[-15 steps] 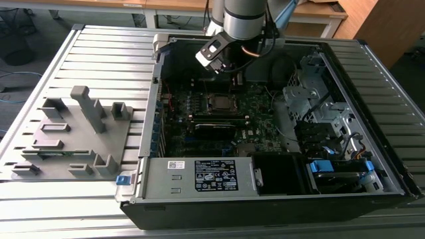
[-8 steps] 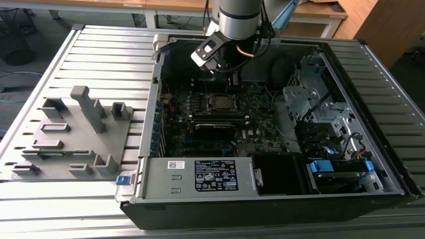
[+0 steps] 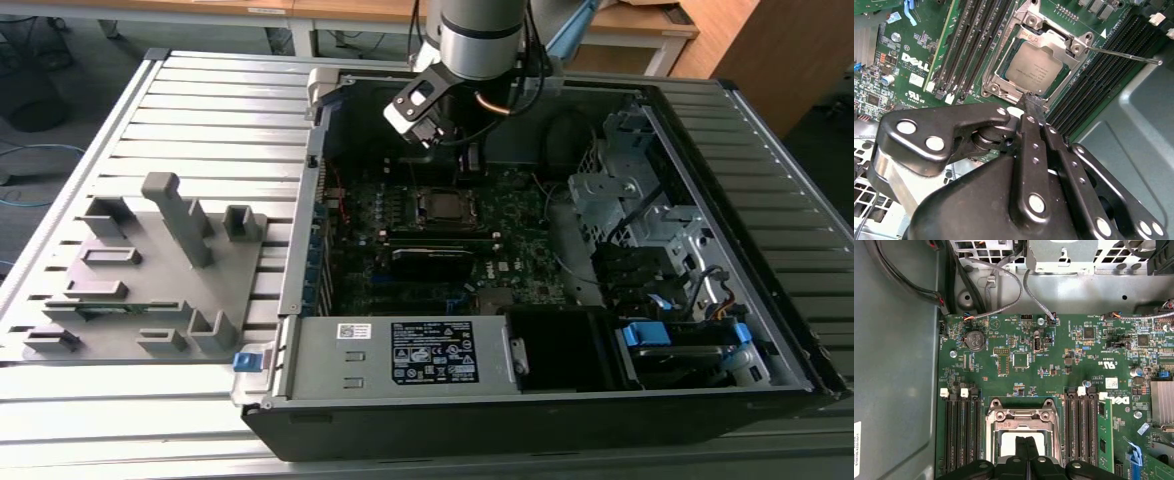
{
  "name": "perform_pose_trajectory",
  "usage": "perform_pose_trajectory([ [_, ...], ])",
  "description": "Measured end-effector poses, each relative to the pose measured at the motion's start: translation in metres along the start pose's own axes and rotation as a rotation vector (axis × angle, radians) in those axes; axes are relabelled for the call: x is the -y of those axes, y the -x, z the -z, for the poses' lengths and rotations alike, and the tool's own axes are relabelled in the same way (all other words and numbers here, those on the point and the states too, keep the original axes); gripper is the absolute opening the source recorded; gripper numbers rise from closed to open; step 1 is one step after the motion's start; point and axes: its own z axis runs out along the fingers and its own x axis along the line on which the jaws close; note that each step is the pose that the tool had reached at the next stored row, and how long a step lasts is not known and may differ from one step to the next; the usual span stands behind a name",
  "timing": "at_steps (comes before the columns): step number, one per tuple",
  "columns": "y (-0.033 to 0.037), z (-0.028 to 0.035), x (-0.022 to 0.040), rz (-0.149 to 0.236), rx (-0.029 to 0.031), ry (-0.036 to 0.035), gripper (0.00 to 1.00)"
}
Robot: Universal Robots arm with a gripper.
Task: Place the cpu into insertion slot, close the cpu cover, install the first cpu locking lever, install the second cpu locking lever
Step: 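Close the cpu cover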
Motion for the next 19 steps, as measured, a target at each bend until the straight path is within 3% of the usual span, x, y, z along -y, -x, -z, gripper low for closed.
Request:
perform_pose_trajectory([
  [3,0.0,-0.0001,0.0001,0.0,0.0,-0.0026,0.11],
  [4,0.0,-0.0003,0.0001,0.0,0.0001,-0.0094,0.11],
  [6,0.0,-0.0007,0.0001,-0.001,0.0007,-0.0303,0.11],
  [7,0.0,-0.0006,0.0001,-0.001,0.0012,-0.0343,0.11],
  [19,0.0001,-0.0026,0.0032,-0.001,0.001,-0.0352,0.11],
])
